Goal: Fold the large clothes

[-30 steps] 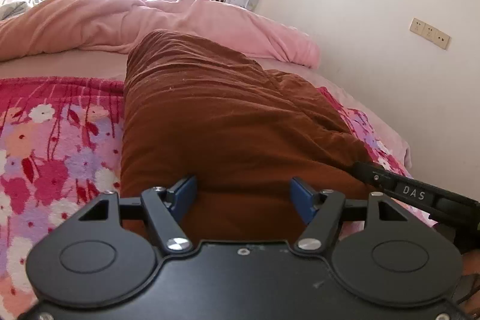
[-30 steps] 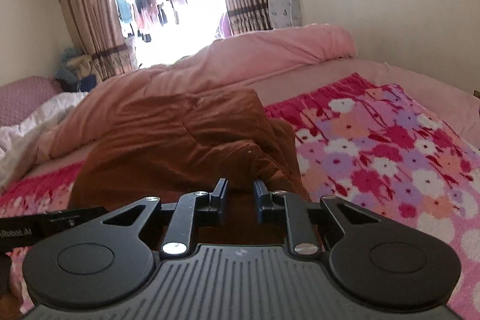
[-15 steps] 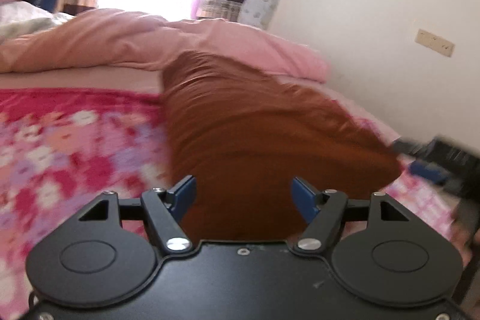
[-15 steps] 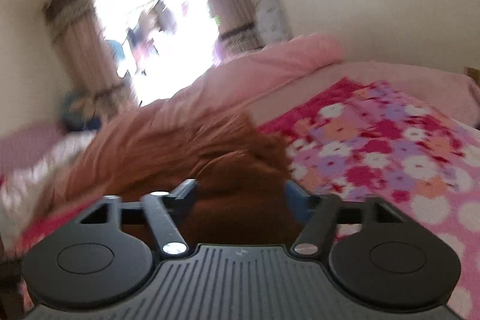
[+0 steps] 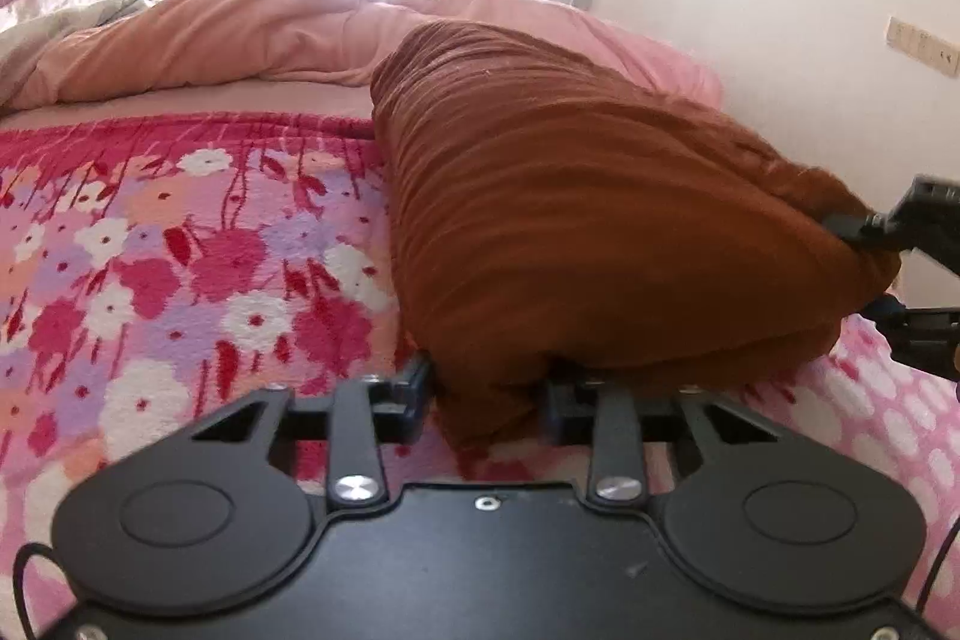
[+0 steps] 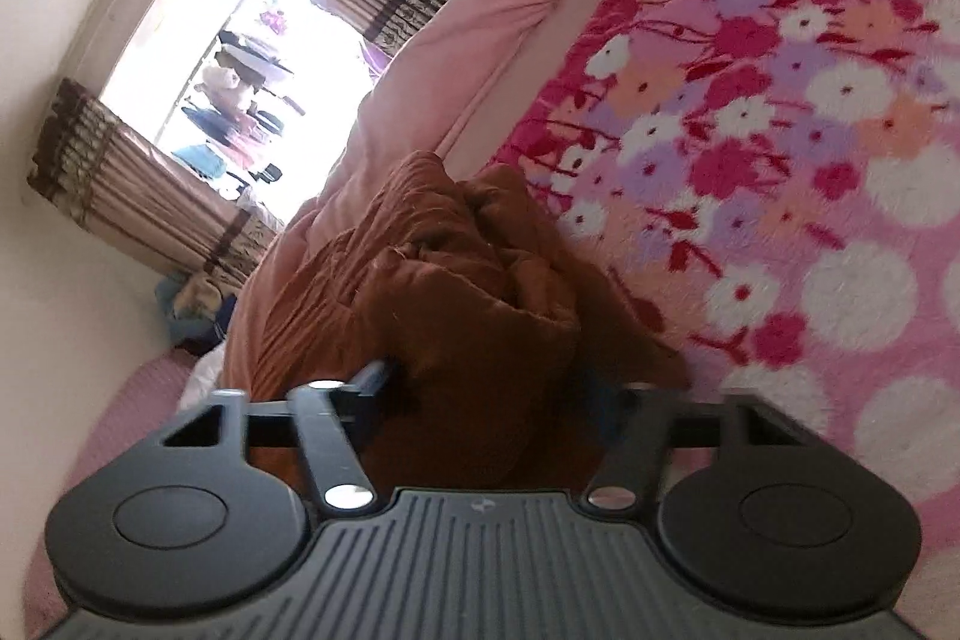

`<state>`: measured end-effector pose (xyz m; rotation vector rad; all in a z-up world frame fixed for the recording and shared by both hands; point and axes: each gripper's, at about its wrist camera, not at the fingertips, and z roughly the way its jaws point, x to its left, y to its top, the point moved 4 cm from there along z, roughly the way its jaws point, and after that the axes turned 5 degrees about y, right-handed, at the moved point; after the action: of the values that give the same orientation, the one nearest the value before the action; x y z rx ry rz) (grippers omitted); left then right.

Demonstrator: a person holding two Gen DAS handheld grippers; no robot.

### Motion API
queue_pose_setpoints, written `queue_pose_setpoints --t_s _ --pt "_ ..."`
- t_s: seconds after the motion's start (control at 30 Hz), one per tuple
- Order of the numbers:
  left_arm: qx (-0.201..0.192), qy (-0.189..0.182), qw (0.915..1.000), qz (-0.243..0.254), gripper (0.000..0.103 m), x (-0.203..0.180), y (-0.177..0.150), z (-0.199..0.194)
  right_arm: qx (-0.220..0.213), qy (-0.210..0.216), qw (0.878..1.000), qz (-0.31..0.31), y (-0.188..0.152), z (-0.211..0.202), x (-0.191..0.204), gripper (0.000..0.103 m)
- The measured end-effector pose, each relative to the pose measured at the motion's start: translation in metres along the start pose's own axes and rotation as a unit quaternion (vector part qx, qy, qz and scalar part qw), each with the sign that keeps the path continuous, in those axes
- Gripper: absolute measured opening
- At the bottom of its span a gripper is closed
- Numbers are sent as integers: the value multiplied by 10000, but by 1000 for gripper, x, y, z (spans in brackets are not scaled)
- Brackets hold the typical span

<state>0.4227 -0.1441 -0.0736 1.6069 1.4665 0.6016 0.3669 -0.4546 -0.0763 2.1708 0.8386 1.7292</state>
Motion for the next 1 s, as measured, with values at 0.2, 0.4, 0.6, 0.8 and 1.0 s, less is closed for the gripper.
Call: queue_pose_setpoints --t_s 0.2,0.4,0.6,0.8,1.0 --pt "-174 69 9988 -462 23 18 5 -10 -398 413 9982 -152 15 -18 27 20" --pt "164 160 9973 -704 32 33 -4 11 -89 -76 9990 -434 2 20 -6 19" --pt "286 182 9975 -616 37 35 -7 10 -18 13 9986 -524 -6 14 -12 20" --pt "227 362 9991 -59 33 24 -2 -32 -188 -184 9944 -1020 -2 -8 5 43" --pt "-251 -129 9993 -253 31 15 49 -65 -957 20 9809 -1695 13 -47 45 51"
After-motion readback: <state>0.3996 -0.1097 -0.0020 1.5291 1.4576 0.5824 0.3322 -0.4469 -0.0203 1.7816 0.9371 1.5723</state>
